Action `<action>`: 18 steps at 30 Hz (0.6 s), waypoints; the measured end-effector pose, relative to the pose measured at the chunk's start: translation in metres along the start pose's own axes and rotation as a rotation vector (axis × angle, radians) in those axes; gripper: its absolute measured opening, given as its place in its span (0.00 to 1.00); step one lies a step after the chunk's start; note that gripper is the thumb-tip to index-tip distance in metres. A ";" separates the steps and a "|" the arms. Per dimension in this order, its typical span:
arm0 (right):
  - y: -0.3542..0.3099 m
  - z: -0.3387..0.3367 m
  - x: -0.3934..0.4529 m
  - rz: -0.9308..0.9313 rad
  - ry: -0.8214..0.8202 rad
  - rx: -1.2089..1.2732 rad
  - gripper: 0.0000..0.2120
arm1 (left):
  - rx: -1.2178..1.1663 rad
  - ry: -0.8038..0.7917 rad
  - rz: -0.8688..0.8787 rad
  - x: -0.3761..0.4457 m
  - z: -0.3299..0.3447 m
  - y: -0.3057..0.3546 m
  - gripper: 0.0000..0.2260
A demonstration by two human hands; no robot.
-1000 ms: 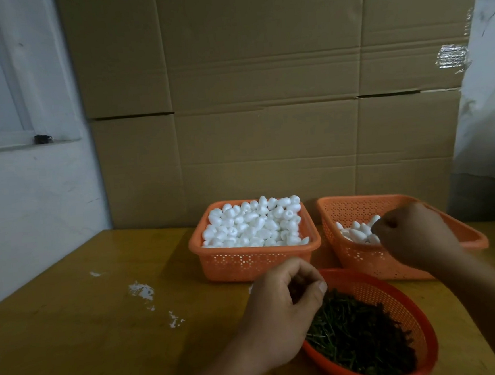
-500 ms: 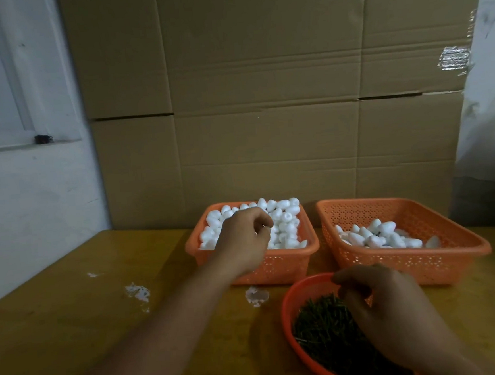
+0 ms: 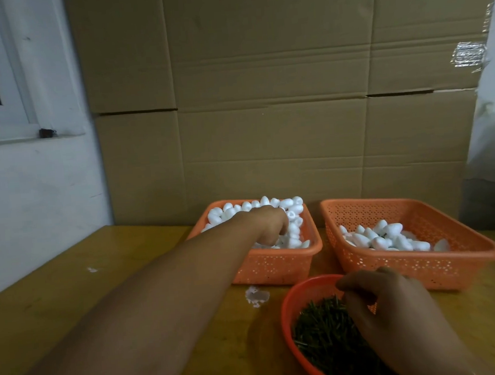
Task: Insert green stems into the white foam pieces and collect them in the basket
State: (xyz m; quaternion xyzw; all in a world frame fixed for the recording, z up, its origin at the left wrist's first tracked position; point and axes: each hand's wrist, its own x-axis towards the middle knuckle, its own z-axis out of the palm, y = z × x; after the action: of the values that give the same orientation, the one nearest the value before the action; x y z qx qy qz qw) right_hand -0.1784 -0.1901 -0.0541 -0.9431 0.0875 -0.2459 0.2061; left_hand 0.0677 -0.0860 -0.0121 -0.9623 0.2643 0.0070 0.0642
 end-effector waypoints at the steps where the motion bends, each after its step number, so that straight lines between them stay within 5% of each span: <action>1: 0.000 0.000 0.000 -0.003 0.001 -0.005 0.11 | 0.009 0.012 0.001 -0.001 0.001 0.001 0.29; 11: 0.000 0.003 0.000 -0.017 -0.015 -0.039 0.09 | 0.026 0.034 0.022 -0.002 0.007 -0.003 0.28; 18: 0.001 0.004 0.000 -0.023 -0.009 -0.053 0.09 | 0.044 0.014 0.064 -0.003 0.009 -0.006 0.15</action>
State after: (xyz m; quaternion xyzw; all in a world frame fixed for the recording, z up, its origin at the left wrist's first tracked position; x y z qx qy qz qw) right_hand -0.1767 -0.1897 -0.0577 -0.9503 0.0821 -0.2416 0.1784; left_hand 0.0687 -0.0784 -0.0197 -0.9518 0.2953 -0.0036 0.0830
